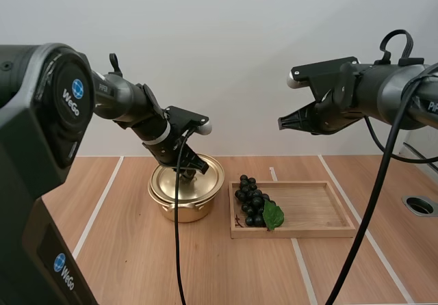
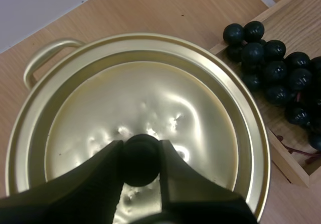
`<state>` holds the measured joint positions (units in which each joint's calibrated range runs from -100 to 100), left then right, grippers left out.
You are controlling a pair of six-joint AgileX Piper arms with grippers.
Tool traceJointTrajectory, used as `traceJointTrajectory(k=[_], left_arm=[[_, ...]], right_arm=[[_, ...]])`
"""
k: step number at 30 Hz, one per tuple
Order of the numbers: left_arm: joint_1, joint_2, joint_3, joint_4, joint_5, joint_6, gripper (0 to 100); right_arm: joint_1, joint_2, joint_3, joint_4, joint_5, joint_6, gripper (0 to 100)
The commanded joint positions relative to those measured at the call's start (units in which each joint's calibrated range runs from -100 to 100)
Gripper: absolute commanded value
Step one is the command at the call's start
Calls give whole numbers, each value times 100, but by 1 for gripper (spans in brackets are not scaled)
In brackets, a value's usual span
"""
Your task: Open the pot, put the pineapple inside, and close it
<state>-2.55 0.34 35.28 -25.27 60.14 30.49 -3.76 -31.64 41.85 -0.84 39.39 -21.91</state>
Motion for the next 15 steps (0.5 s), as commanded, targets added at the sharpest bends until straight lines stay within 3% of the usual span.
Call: traceJointTrajectory(k=[1,15], left_arm=[[-13,35,7,-79,412,16,0],[-13,35,7,536,312,-288,0]], right_arm=[[-19,-25,9,-33,-112,-51,0],[-19,-25,9,-33,-112,-51,0]])
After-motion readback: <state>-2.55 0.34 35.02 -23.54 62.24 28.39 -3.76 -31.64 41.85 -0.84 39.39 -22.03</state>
